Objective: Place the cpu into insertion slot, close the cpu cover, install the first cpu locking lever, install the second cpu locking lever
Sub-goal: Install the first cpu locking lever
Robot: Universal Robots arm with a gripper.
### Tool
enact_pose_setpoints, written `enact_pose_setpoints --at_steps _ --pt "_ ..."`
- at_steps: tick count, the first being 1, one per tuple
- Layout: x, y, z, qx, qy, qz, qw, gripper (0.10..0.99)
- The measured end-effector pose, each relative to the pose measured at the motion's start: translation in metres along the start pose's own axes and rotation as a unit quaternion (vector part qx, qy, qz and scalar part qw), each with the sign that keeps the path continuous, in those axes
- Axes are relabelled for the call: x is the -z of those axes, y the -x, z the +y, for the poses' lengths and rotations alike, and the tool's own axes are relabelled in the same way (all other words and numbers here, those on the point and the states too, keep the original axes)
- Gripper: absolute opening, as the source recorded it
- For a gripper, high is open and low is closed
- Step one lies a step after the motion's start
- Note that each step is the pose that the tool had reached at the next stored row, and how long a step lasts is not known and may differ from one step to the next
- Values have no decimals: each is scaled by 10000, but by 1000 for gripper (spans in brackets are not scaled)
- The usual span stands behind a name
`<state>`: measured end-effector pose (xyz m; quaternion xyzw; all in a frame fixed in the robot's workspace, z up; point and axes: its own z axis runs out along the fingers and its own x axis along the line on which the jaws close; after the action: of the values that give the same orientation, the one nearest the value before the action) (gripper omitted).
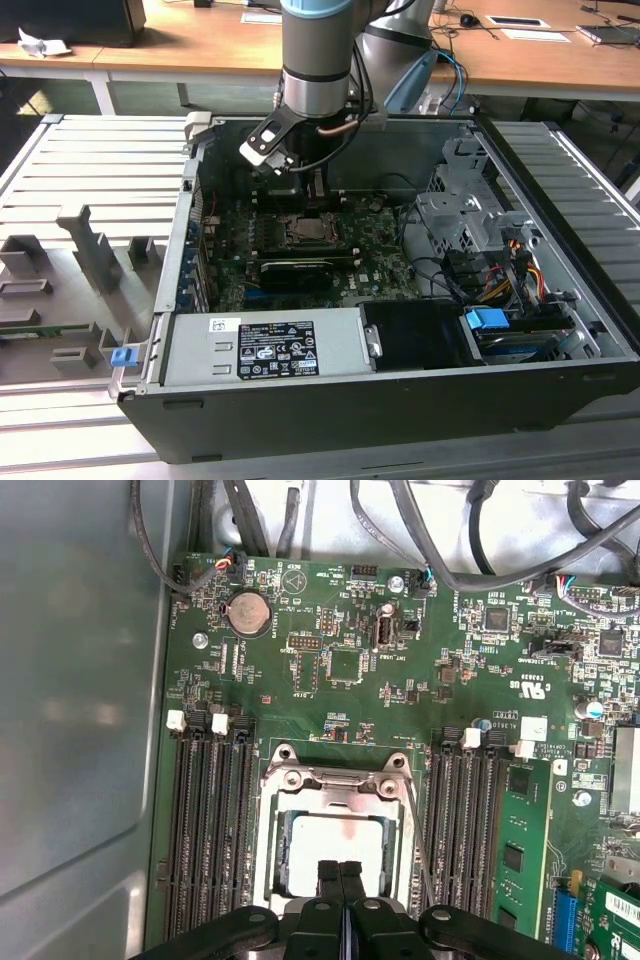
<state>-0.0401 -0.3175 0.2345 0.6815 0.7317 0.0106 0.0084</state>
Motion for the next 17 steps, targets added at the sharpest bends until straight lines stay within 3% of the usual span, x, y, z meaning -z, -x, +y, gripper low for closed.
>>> enact_pose_setpoints --at_steps 17 --pt "42 0 1 0 0 0 10000 106"
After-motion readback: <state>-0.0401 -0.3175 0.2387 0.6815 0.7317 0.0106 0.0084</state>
